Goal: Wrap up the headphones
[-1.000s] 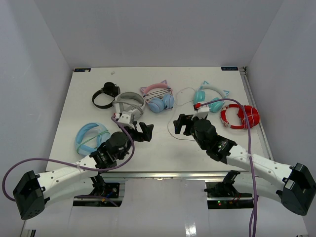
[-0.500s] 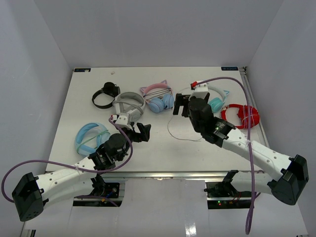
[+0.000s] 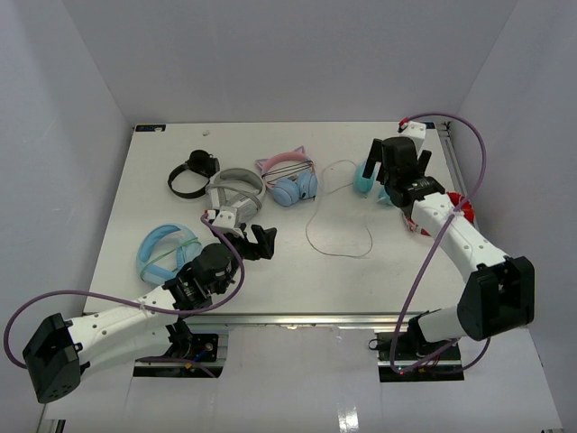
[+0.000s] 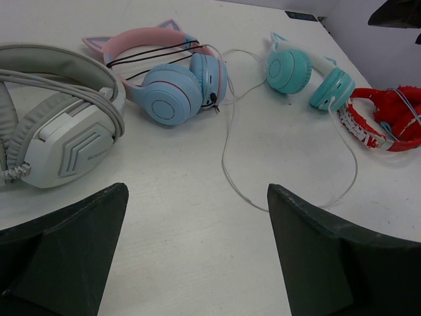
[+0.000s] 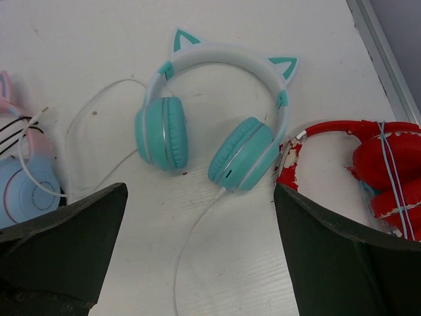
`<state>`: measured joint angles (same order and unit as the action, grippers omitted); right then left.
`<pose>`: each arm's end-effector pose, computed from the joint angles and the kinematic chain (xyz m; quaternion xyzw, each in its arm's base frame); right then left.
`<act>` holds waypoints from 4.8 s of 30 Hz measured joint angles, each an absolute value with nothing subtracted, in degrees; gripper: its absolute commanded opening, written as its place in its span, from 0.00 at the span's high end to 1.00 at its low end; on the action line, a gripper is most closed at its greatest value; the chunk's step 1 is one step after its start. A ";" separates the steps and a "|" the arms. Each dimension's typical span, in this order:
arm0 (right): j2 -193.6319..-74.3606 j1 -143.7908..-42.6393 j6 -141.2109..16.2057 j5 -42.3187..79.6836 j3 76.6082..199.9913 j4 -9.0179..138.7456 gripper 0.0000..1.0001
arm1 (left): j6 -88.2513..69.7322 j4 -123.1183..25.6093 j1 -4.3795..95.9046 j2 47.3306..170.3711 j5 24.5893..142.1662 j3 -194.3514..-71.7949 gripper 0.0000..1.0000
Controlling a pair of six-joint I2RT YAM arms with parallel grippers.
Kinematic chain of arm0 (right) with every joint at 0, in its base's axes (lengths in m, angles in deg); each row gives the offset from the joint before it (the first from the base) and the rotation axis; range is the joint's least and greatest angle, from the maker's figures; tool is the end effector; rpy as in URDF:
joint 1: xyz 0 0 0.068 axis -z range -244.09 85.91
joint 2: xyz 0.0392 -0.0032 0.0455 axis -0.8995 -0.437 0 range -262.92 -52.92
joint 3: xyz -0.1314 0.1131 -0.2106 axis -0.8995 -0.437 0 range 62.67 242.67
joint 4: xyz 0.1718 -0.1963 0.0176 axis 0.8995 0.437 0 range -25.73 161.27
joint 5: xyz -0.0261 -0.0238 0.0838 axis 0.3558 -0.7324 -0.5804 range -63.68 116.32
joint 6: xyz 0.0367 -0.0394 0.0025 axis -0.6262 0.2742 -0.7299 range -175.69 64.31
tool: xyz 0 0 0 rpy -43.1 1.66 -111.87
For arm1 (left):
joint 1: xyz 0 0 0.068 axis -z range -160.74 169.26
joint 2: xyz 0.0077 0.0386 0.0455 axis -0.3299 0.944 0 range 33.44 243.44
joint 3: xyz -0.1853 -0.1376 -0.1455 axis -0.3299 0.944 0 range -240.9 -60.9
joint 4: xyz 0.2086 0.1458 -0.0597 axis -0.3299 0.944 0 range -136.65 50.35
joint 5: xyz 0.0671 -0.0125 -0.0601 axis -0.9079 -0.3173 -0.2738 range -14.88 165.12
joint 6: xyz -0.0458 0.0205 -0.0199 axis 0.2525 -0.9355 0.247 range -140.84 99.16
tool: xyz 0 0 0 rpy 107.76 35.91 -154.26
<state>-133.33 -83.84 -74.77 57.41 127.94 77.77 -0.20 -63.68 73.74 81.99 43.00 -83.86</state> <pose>0.3074 0.0908 0.3176 0.1319 0.8293 -0.0539 0.5403 0.1288 -0.1478 0.2442 0.0393 0.7493 -0.2159 0.6248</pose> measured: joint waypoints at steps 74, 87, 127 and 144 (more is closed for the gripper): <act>-155.72 -72.51 -75.90 55.55 142.87 86.72 0.92 | 0.20 -63.36 73.74 80.88 42.90 -83.86 0.06; -137.56 -73.93 -73.43 49.55 126.85 78.95 0.92 | 0.91 -63.21 73.74 81.88 43.32 -83.99 0.07; -98.52 -103.96 -64.88 36.41 108.51 78.13 0.92 | -16.33 3.66 73.44 126.16 57.55 -157.54 0.23; -98.50 -104.36 -64.18 34.81 108.51 78.31 0.92 | -19.75 2.53 73.01 125.04 53.00 -157.18 0.18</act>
<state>-98.50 -104.36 -64.18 34.81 108.51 78.31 -19.75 2.53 73.01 125.04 53.00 -157.18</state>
